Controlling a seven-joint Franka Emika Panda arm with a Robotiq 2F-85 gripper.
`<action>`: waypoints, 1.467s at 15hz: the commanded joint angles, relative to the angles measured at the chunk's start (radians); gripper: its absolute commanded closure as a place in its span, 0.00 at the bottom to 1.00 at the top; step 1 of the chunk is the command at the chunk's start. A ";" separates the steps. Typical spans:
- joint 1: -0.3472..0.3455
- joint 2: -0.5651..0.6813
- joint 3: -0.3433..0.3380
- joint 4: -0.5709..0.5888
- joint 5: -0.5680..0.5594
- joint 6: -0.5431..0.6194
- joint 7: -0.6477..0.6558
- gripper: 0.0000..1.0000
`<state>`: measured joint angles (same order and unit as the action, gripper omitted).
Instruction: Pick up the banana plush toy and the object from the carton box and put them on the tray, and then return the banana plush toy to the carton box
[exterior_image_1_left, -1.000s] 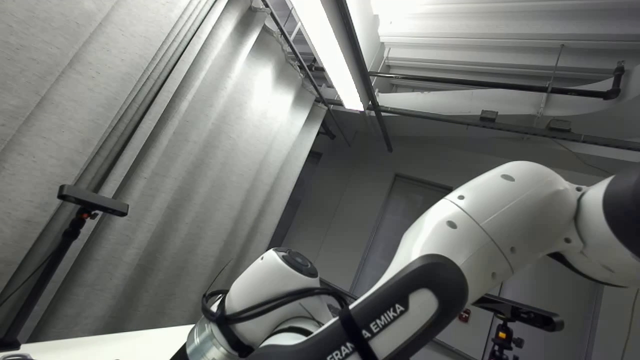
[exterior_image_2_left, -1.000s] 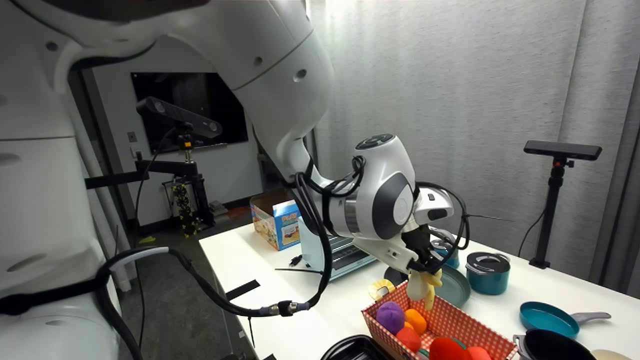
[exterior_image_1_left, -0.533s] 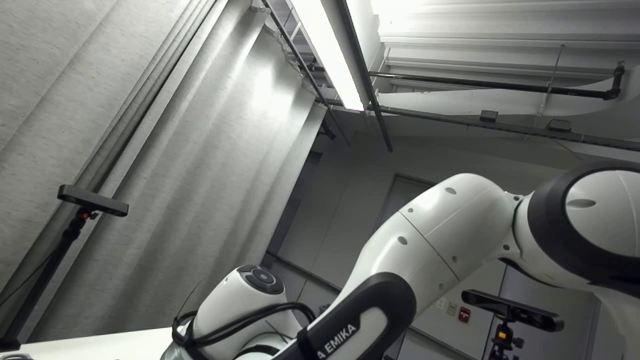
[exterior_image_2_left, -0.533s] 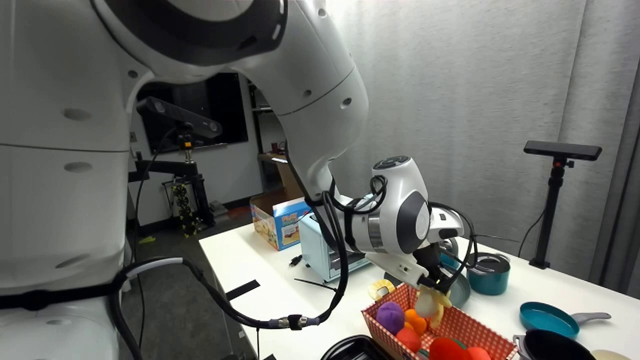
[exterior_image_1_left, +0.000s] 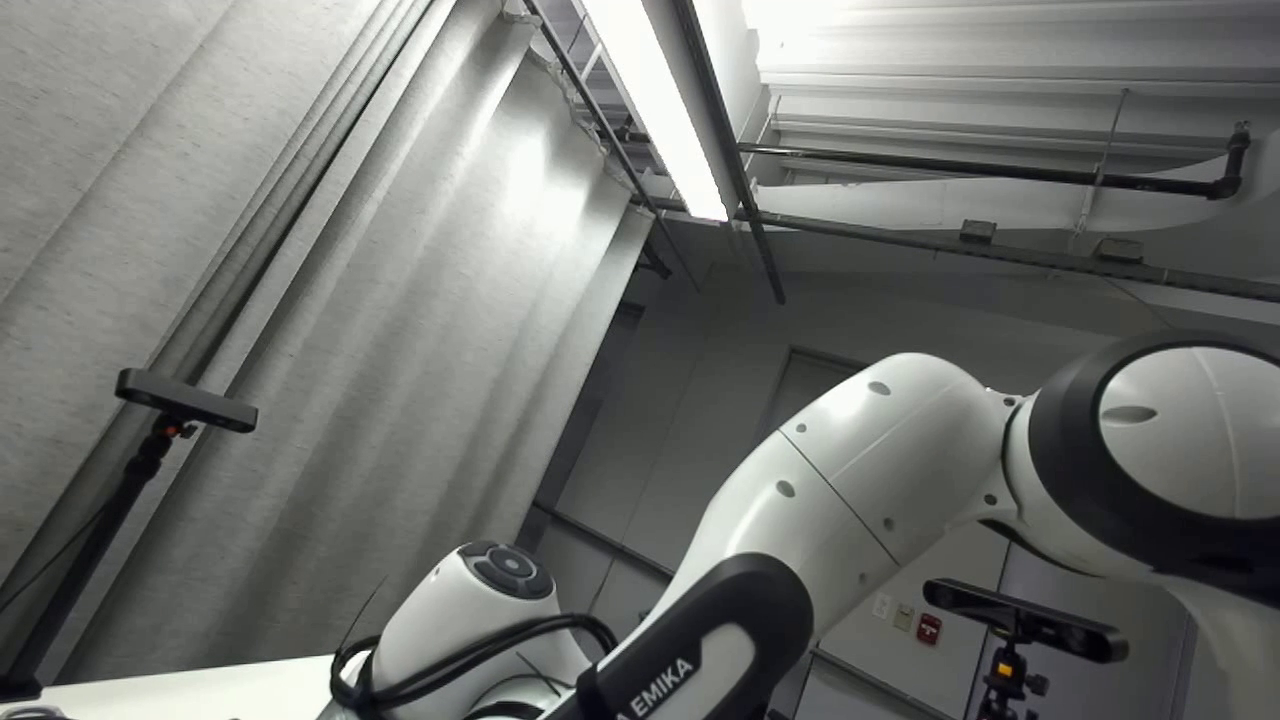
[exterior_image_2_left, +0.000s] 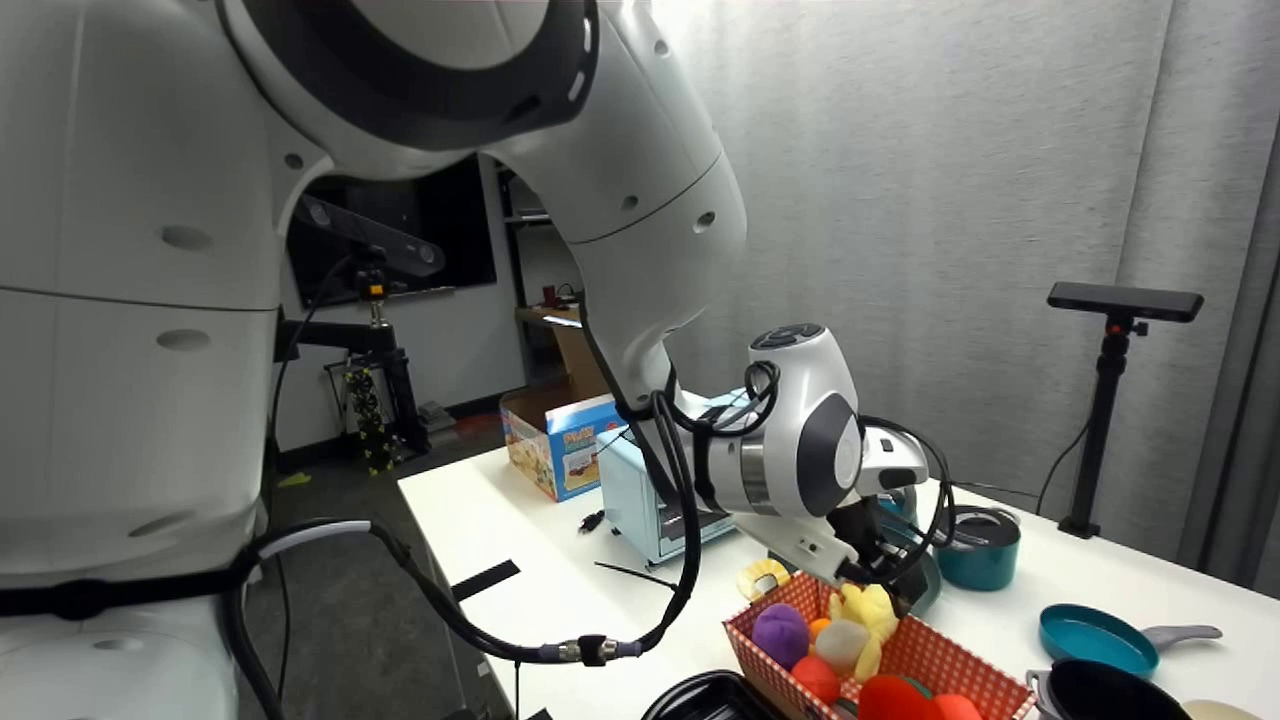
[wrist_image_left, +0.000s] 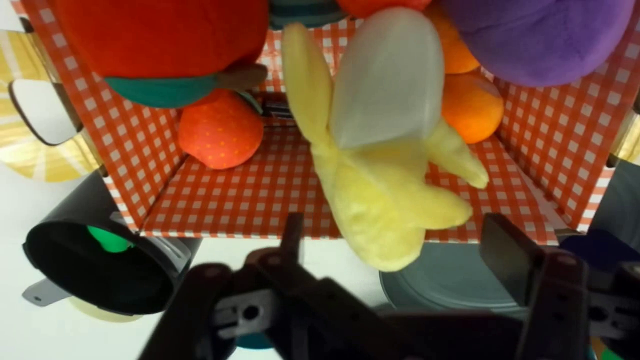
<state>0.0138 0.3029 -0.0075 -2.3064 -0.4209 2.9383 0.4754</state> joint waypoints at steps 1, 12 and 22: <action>0.009 -0.049 -0.015 -0.040 -0.010 -0.004 0.025 0.00; -0.002 -0.297 -0.038 -0.315 -0.032 0.106 0.048 0.00; -0.025 -0.492 -0.022 -0.491 -0.062 0.113 0.079 0.00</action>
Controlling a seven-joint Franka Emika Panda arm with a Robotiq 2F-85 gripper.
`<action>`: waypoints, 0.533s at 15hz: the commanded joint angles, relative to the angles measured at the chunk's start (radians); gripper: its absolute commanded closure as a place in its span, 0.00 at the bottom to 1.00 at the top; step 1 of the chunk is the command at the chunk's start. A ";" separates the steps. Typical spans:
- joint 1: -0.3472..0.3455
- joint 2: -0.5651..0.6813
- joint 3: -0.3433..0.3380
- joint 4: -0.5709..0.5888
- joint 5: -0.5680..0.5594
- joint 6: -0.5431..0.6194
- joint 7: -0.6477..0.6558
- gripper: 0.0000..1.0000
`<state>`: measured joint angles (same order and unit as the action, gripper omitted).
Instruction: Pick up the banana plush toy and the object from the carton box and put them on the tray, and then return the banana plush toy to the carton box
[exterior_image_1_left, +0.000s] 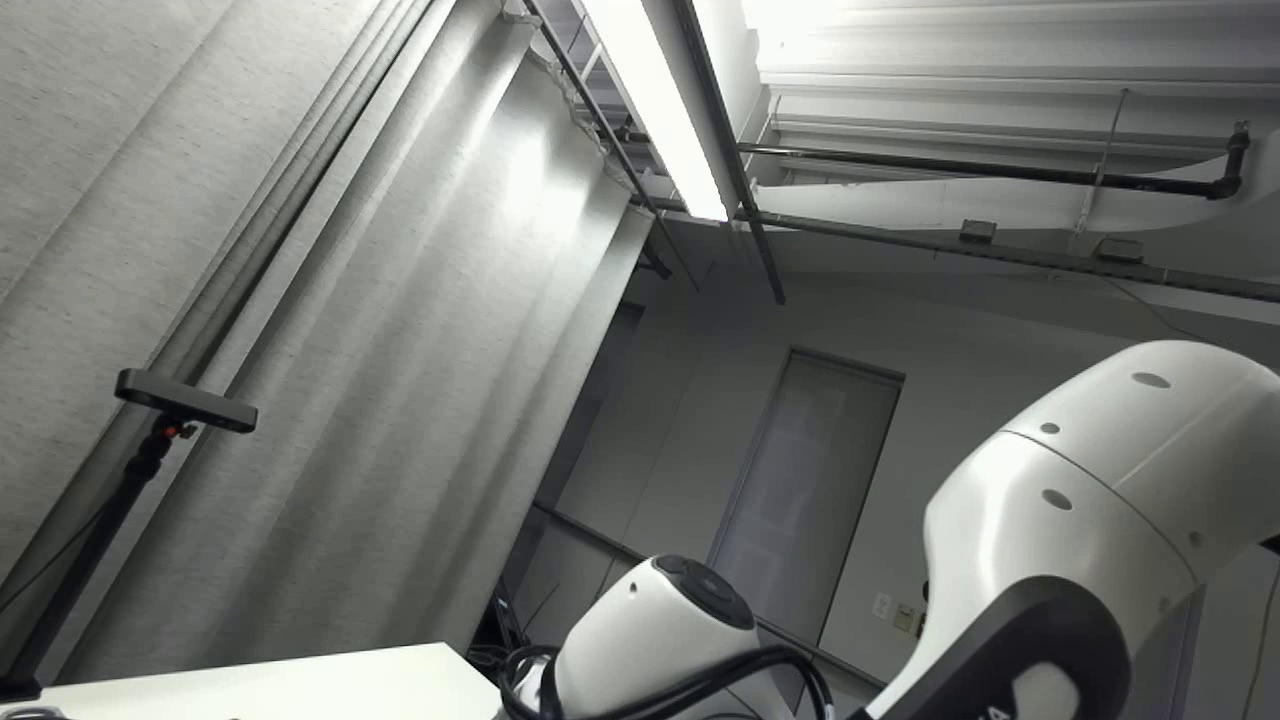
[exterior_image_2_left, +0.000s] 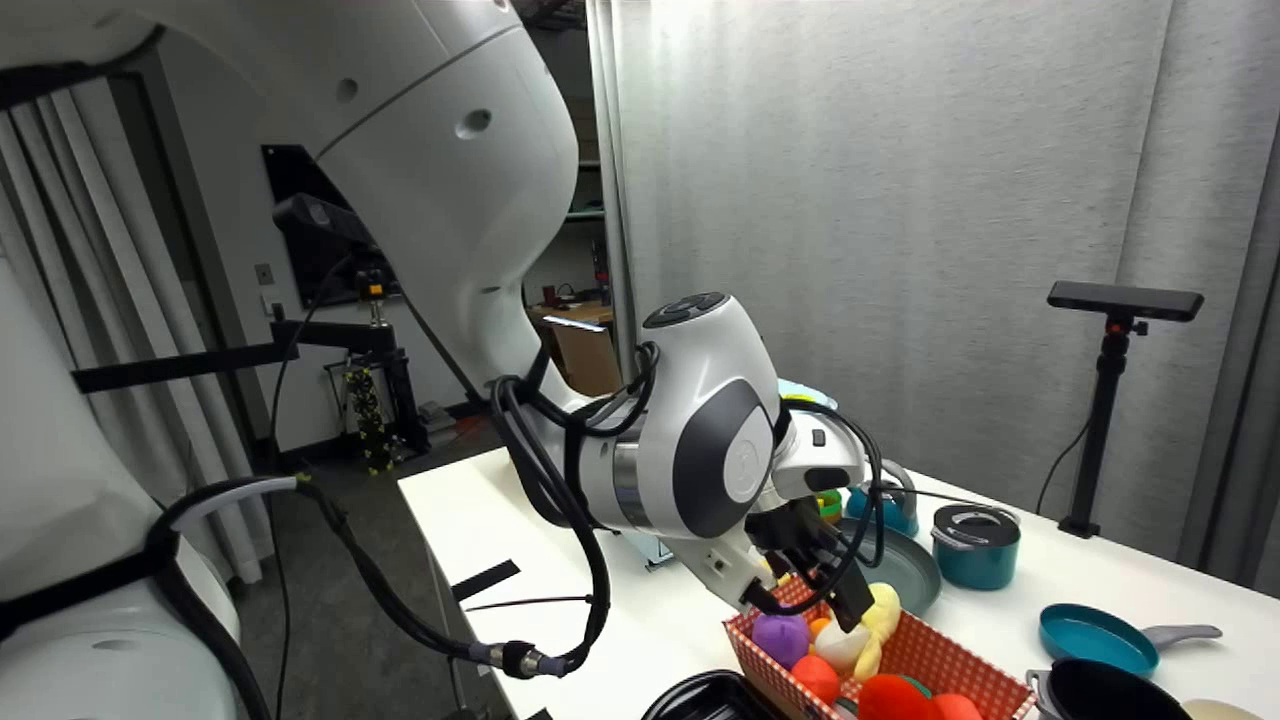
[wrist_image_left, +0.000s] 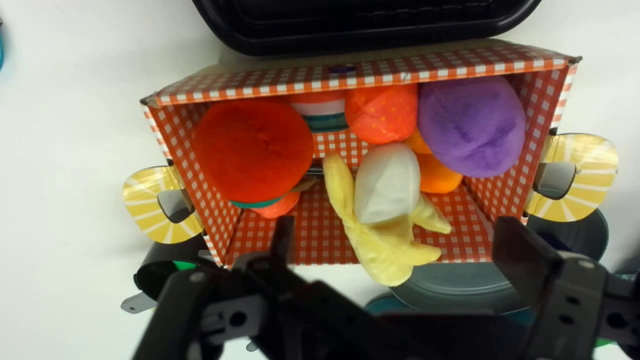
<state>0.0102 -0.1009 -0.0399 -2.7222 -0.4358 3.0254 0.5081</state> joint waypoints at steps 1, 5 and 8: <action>-0.023 -0.102 0.014 -0.086 -0.055 0.025 0.049 0.00; -0.001 -0.046 0.005 -0.027 -0.039 0.000 0.028 0.00; -0.001 -0.045 0.005 -0.024 -0.040 0.000 0.029 0.00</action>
